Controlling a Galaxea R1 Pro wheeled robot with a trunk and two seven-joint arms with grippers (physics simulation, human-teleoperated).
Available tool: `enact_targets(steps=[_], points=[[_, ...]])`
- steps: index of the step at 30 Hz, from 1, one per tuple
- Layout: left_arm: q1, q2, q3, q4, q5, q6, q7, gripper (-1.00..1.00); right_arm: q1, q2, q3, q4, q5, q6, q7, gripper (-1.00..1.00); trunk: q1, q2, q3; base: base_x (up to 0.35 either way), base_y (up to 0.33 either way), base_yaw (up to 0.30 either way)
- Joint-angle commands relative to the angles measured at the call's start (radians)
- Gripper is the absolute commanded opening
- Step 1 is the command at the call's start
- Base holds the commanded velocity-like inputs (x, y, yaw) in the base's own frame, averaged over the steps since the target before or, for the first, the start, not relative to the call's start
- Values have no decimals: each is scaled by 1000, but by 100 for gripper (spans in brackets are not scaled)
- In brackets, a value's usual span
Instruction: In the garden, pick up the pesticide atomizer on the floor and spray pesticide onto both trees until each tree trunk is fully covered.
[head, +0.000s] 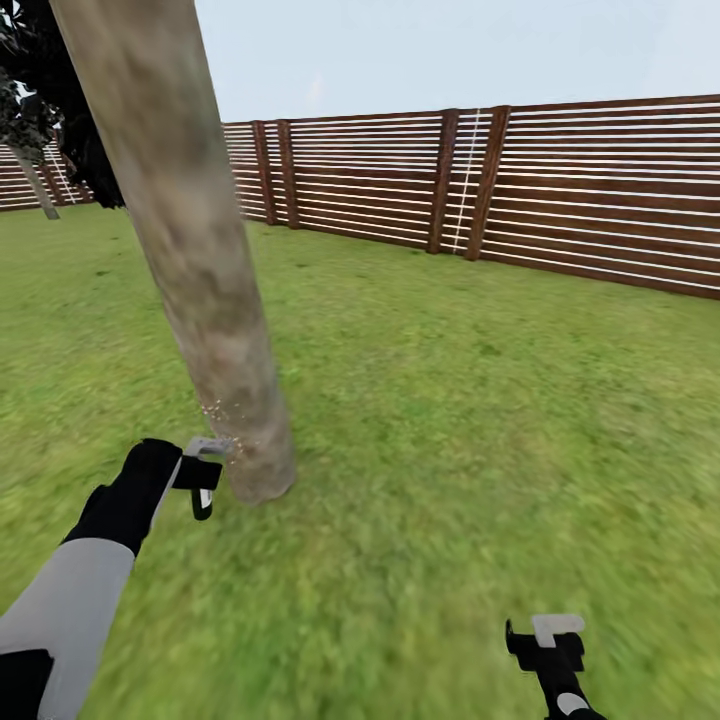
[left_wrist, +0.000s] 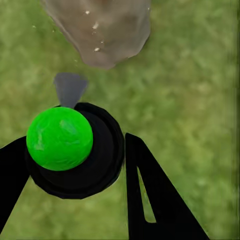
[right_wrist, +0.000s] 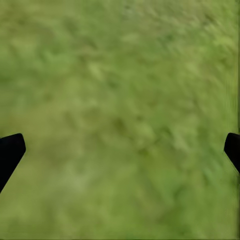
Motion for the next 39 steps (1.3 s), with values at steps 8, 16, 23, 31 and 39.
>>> enact_targets(steps=[8,16,23,31,39], points=[[-1,-2,70,-5,-13,0,-9,-100,-1,-1,-8,1,11,-3,-3,100,0,0,-1,159,-224,0],[-1,-2,74,-5,-14,0,19,-100,-1,0,-8,1,11,-3,-3,100,0,0,-1,2,-275,23],[-1,-3,72,-4,2,3,104,-100,-1,0,-8,1,11,-2,-4,100,0,0,-1,15,-276,263],[-1,-6,72,7,4,2,104,-100,-1,0,-8,1,11,-2,-3,100,0,0,-1,177,-235,74],[-1,-7,73,3,29,2,103,-100,-1,0,-8,1,11,-3,-2,100,0,0,-1,198,-203,62]])
